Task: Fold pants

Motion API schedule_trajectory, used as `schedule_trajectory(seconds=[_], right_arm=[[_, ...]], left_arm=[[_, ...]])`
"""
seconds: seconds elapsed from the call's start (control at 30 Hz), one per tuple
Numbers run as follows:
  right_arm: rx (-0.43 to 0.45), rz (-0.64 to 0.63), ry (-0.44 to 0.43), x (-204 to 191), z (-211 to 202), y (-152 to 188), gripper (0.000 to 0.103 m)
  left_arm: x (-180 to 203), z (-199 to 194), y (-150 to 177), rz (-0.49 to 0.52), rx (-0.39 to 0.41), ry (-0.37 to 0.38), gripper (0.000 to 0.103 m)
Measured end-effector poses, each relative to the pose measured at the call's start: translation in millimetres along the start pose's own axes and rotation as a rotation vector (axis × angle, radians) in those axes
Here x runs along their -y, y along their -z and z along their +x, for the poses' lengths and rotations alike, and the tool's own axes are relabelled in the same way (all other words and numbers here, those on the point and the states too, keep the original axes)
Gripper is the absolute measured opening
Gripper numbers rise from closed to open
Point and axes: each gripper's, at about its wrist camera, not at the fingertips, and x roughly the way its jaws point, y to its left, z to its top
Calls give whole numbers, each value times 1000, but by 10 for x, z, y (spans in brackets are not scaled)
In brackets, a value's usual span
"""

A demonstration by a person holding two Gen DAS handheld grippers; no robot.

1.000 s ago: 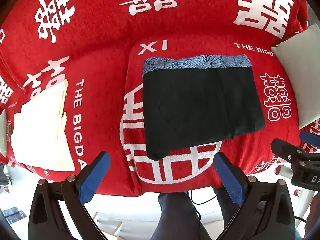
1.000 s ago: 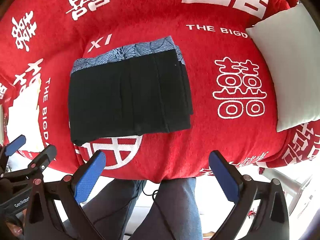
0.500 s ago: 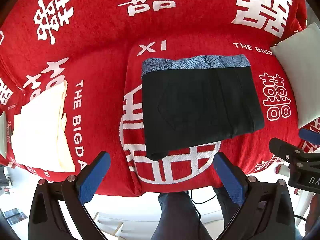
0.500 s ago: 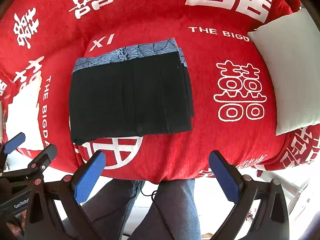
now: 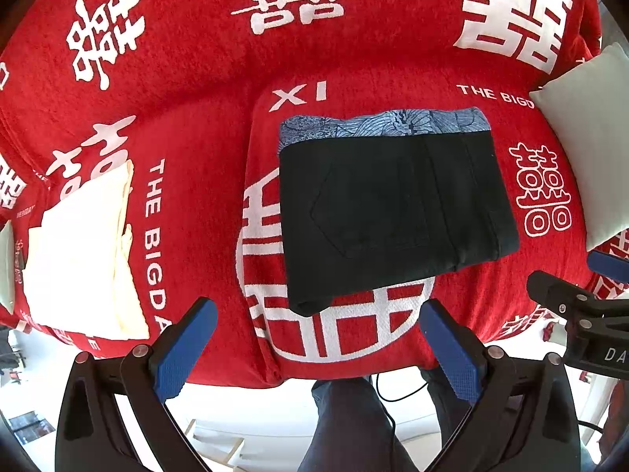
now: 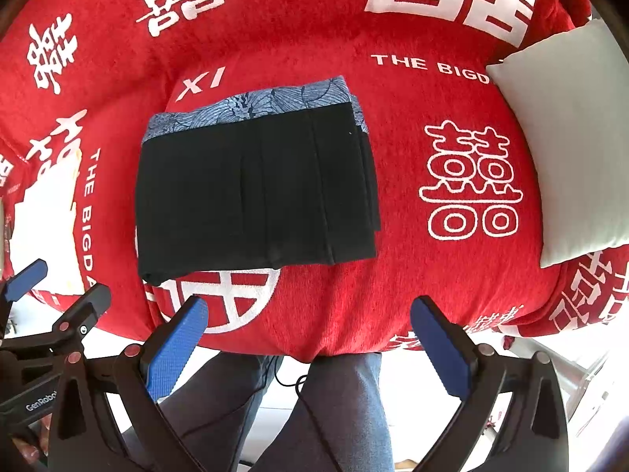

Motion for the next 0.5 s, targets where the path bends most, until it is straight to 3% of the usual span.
schedule_trajectory(seconds=[0.5], right_arm=[[4,-15,7,-32,-6,-21,103]], left_arm=[[12,-8,8,2,2,4,103]])
